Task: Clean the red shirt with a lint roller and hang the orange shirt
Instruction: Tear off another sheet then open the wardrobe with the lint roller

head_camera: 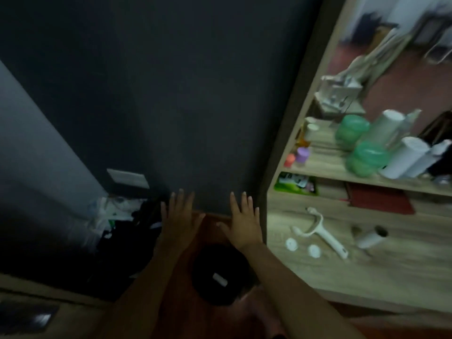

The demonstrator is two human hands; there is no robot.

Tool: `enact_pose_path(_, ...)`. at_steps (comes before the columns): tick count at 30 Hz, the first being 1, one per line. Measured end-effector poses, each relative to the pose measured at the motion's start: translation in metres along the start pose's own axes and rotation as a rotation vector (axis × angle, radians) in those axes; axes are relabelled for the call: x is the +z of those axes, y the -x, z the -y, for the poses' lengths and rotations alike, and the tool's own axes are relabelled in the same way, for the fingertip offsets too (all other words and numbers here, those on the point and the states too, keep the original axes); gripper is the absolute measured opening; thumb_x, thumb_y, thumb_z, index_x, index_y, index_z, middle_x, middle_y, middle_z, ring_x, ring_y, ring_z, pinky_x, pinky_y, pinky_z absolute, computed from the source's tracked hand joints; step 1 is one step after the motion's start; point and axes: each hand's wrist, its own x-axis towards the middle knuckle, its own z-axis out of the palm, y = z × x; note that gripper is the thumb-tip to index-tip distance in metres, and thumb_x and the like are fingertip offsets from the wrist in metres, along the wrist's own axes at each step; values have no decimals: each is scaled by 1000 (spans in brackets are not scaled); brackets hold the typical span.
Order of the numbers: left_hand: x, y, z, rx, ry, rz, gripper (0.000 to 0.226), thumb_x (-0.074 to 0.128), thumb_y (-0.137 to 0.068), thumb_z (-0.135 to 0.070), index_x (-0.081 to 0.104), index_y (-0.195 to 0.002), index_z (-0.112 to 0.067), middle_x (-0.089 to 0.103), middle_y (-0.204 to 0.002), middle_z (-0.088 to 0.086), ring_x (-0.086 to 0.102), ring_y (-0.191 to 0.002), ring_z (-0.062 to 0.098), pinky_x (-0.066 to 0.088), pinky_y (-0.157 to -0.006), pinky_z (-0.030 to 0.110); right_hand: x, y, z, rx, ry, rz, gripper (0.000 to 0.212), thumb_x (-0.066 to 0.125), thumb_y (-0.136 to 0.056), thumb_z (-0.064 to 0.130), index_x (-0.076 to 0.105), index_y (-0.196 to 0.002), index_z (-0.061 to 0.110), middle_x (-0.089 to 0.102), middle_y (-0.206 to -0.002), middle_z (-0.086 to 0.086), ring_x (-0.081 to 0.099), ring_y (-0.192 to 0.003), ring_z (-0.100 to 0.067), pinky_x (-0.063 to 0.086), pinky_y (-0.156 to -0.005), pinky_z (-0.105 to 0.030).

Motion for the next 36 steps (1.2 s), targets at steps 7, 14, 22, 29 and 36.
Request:
enact_pose_path(7, -17, 8, -118, 117, 29, -139, 70, 42, -93, -55, 21, -151, -23, 15, -160, 9, 11, -147, 31, 5, -116, 55, -72, 39, -111, -11, 61, -27, 88, 53, -91, 53, -1, -156, 28, -6, -163, -14, -7, -150, -30, 6, -120, -48)
enact_pose_path(14, 49, 26, -217, 44, 25, 7, 72, 37, -90, -62, 25, -150, -24, 19, -159, 9, 18, -146, 29, 10, -115, 57, -115, 63, -260, 57, 189, -81, 79, 53, -90, 52, 15, -154, 26, 2, -163, -16, -3, -150, -32, 6, -118, -52)
enact_pose_path(22, 124, 53, -283, -184, 219, 89, 73, 42, -88, -56, 36, -146, -12, 37, -151, 14, 38, -137, 32, 26, -110, 53, -120, 58, -377, 197, 203, 153, 70, 58, -92, 38, 21, -150, 24, -5, -161, -20, 6, -146, -45, 29, -113, -54)
enact_pose_path(29, 172, 70, -289, -317, 343, 219, 72, 38, -81, -51, 50, -135, -4, 57, -126, 23, 59, -109, 39, 47, -93, 44, -111, 55, -398, 102, 13, 148, 48, 57, -89, 14, 43, -135, 18, 32, -144, -11, 62, -96, -31, 49, -69, -34)
enact_pose_path(36, 181, 55, -304, -319, 294, 222, 49, 58, -91, -28, 45, -137, -20, 38, -132, 11, 56, -109, 29, 50, -86, 43, -129, 58, -394, -59, -233, 66, 40, 61, -91, 20, 52, -130, 14, 46, -133, -5, 55, -102, -15, 42, -80, -22)
